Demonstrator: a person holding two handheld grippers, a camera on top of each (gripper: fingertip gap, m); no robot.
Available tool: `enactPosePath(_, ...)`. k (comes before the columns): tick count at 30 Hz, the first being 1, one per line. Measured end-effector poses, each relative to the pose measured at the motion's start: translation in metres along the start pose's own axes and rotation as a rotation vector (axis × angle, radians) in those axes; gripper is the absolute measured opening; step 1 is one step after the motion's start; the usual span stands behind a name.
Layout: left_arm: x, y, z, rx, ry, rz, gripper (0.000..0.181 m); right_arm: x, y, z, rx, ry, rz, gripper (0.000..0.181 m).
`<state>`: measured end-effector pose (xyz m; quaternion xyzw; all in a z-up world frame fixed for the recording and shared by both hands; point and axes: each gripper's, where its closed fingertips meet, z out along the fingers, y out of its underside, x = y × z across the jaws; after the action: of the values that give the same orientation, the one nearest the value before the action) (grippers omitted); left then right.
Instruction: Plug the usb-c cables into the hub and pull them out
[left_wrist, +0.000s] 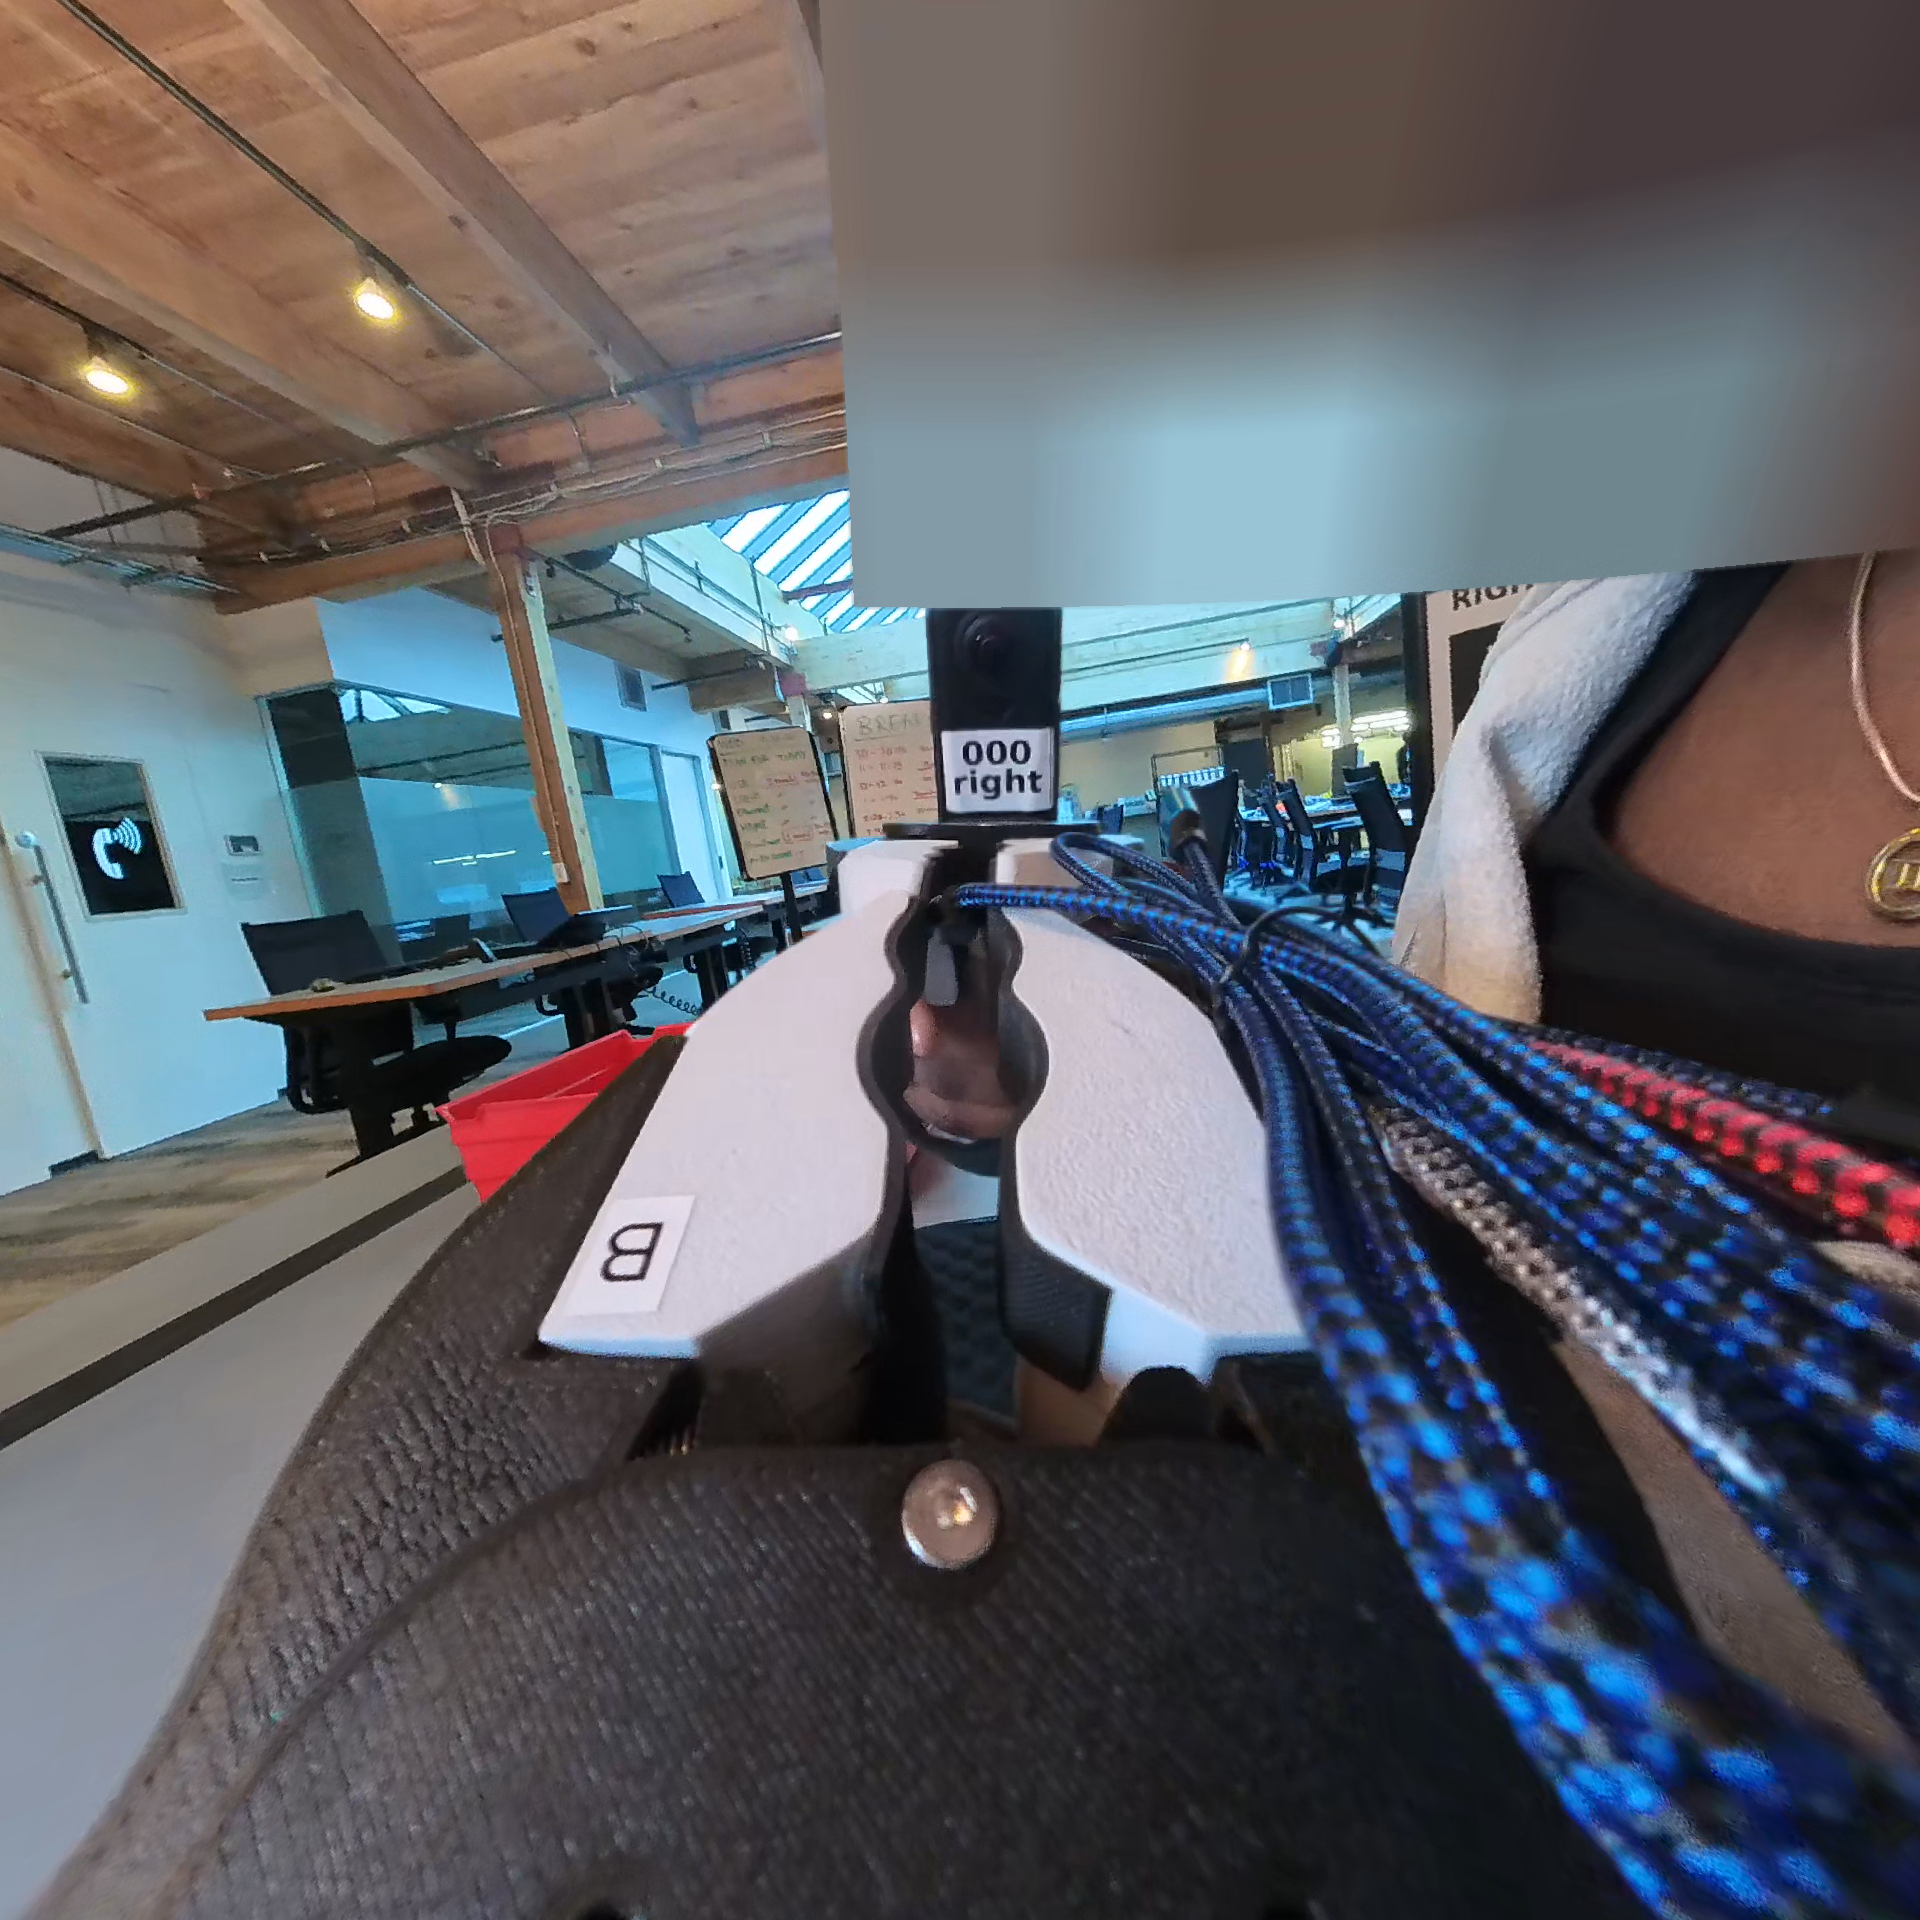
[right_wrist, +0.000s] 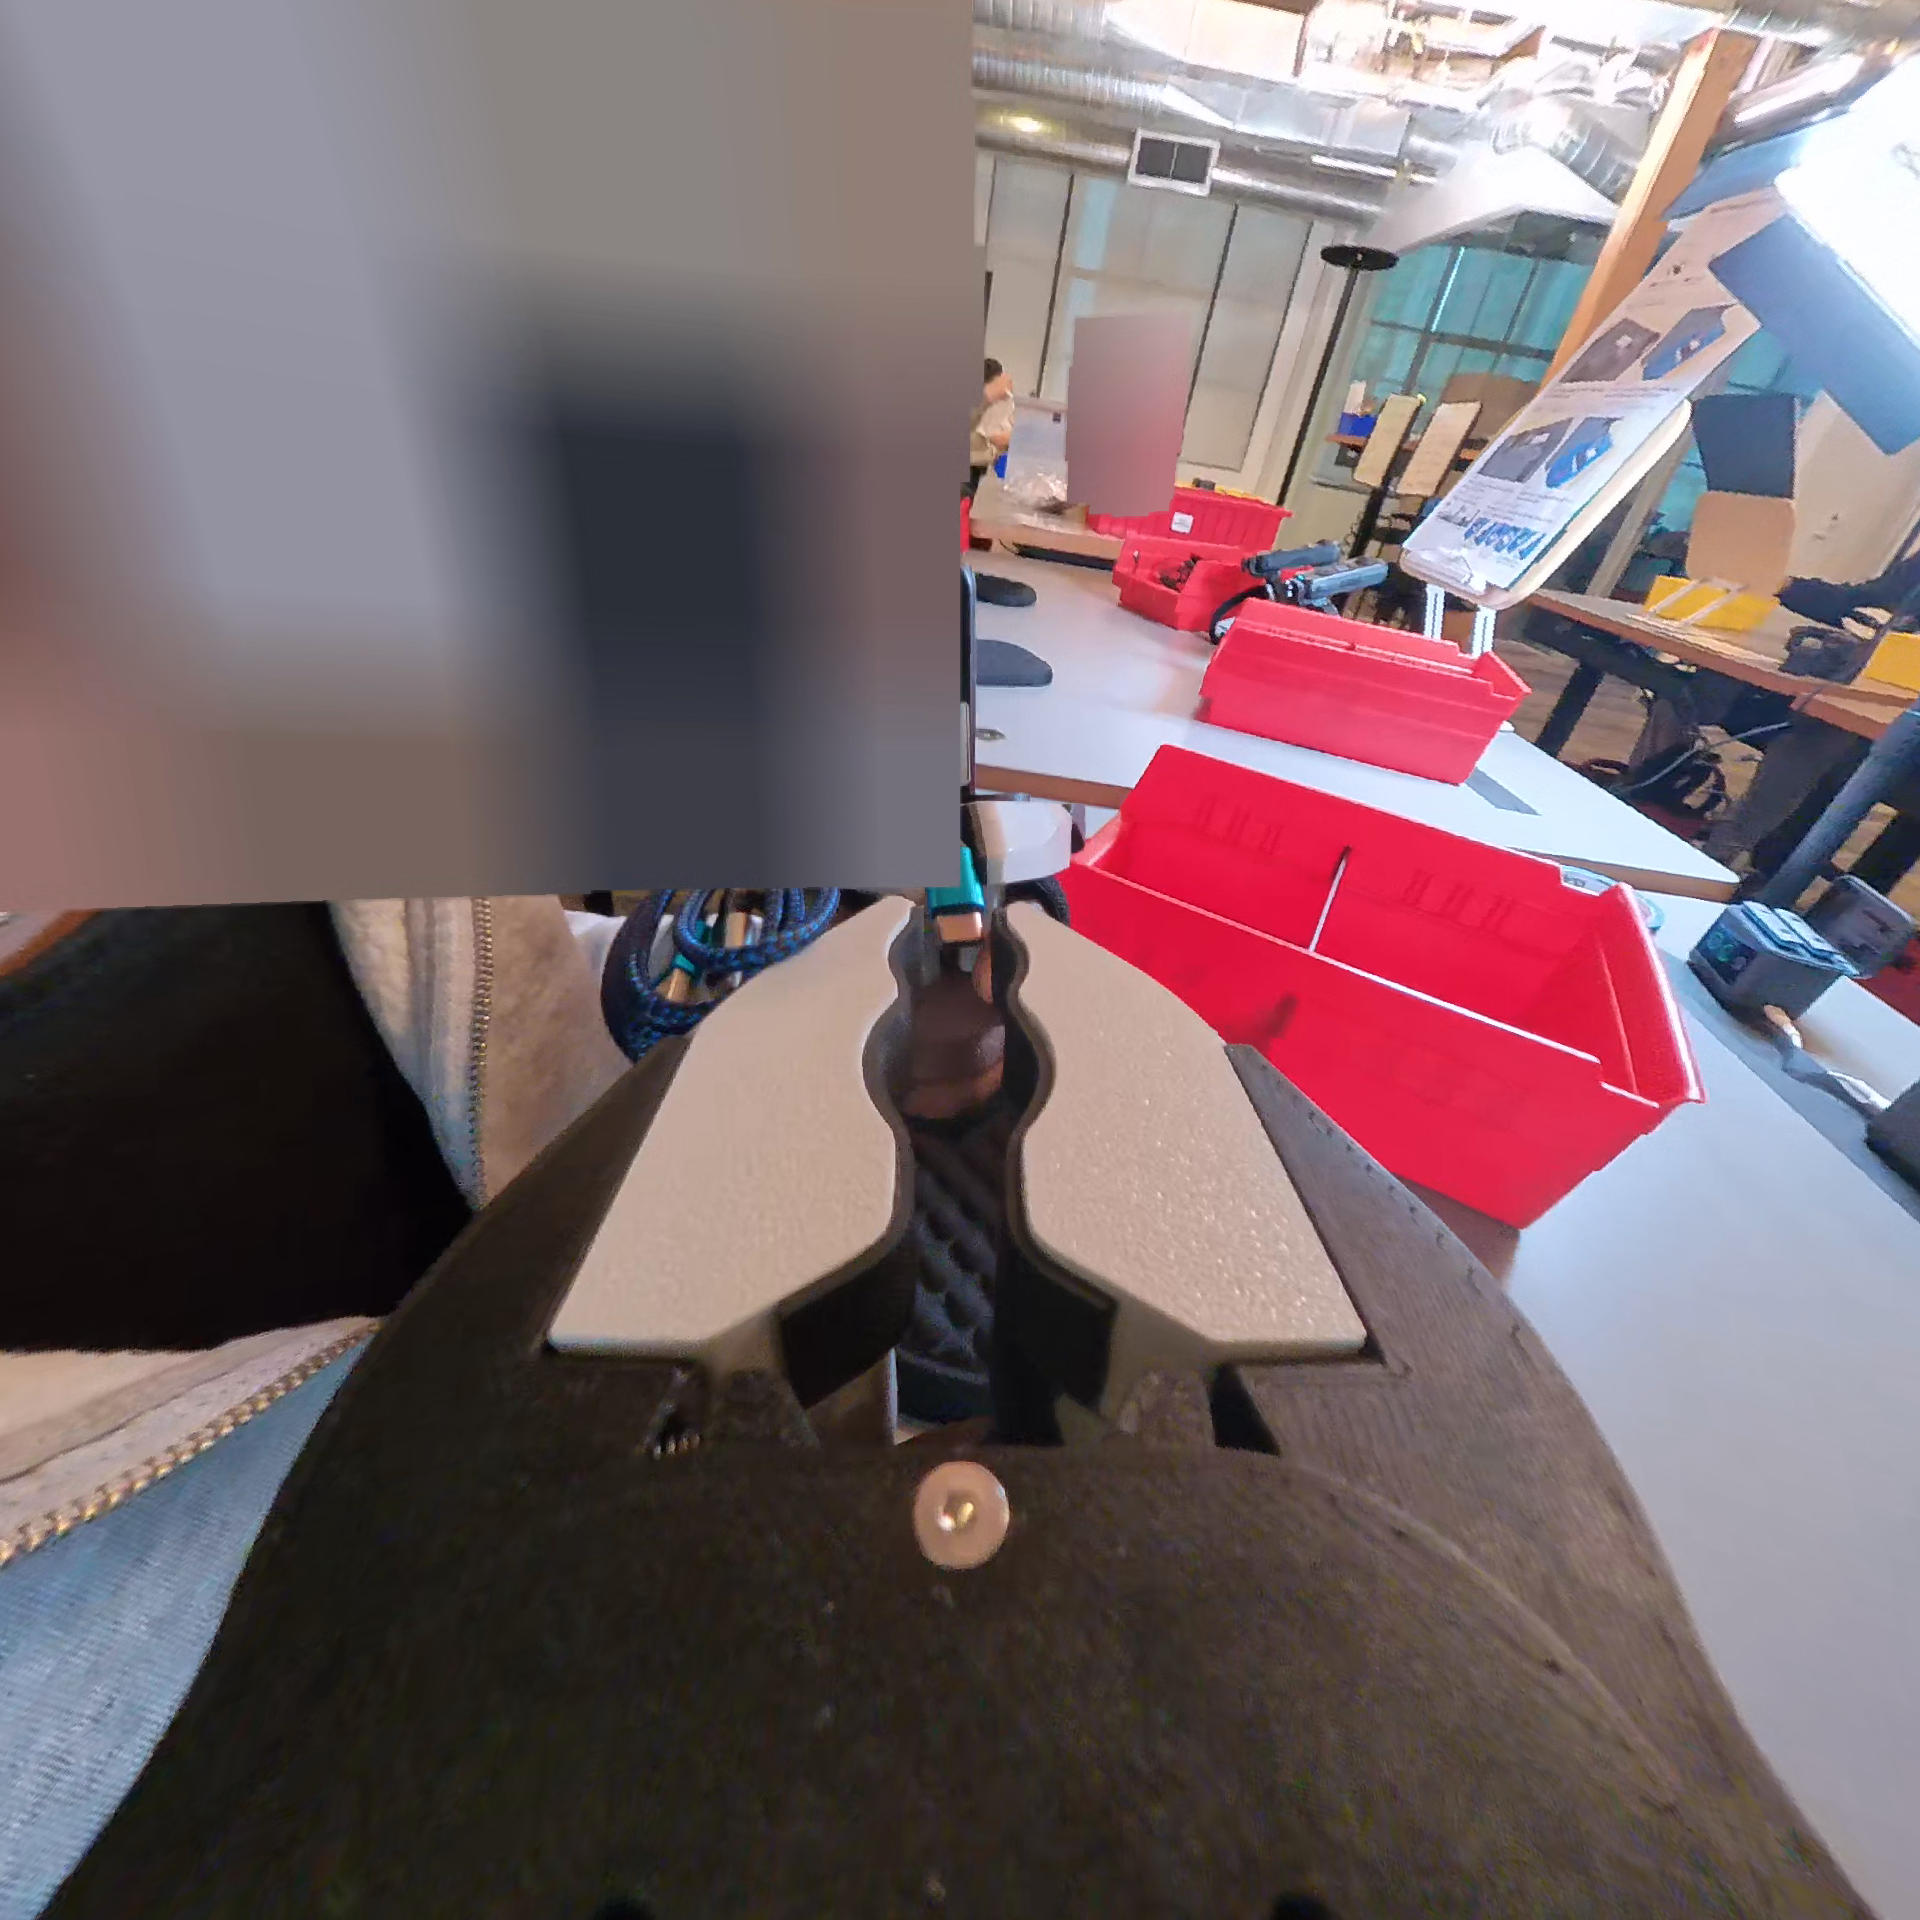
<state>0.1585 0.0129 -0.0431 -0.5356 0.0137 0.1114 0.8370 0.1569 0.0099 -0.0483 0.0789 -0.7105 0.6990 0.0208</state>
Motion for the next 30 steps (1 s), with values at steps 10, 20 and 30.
enactPosePath(10, 0.001, 0.004, 0.002, -0.009, 0.005, -0.007, 0.011, -0.001, 0.005, 0.002, -0.010, -0.009, -0.036, 0.009)
enactPosePath(20, 0.005, 0.013, 0.001, -0.090, 0.018, 0.016, 0.013, -0.004, 0.016, 0.003, -0.119, -0.053, -0.009, 0.009)
enactPosePath(30, 0.004, 0.016, 0.000, -0.141, 0.010, 0.058, 0.011, -0.005, 0.019, 0.002, -0.153, -0.042, -0.037, 0.009)
